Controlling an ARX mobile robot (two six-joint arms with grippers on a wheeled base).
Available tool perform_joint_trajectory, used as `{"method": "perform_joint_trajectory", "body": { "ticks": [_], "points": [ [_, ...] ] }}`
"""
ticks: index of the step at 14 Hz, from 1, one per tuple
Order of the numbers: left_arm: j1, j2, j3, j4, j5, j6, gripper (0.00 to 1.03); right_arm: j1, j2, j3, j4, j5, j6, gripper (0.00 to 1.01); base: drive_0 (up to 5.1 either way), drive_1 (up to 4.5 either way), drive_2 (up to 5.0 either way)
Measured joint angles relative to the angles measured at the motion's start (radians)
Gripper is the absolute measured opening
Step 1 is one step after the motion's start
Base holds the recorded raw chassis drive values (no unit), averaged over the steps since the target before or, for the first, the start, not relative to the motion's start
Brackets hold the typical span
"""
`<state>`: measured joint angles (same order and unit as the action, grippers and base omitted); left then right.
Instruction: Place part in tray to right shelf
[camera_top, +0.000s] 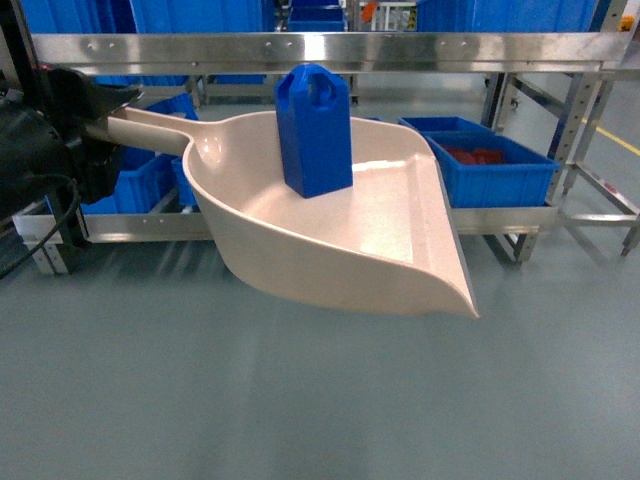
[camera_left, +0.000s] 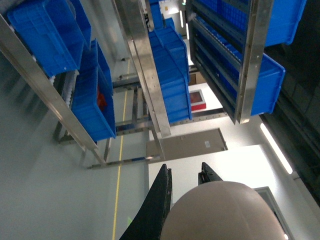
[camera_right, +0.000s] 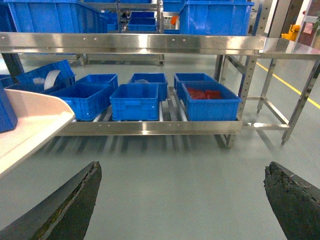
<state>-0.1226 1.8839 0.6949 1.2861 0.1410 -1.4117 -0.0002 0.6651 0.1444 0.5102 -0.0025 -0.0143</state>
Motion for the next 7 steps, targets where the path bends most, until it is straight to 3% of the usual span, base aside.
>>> {"method": "perform_joint_trajectory", "body": {
  "ticks": [7],
  "points": [
    [-0.010,0.000,0.000,-0.006,0.008,0.000,0.13,0.000,0.000,0.000,0.000,0.000,0.000,0.98,0.0,0.00,0.0]
  ]
}}
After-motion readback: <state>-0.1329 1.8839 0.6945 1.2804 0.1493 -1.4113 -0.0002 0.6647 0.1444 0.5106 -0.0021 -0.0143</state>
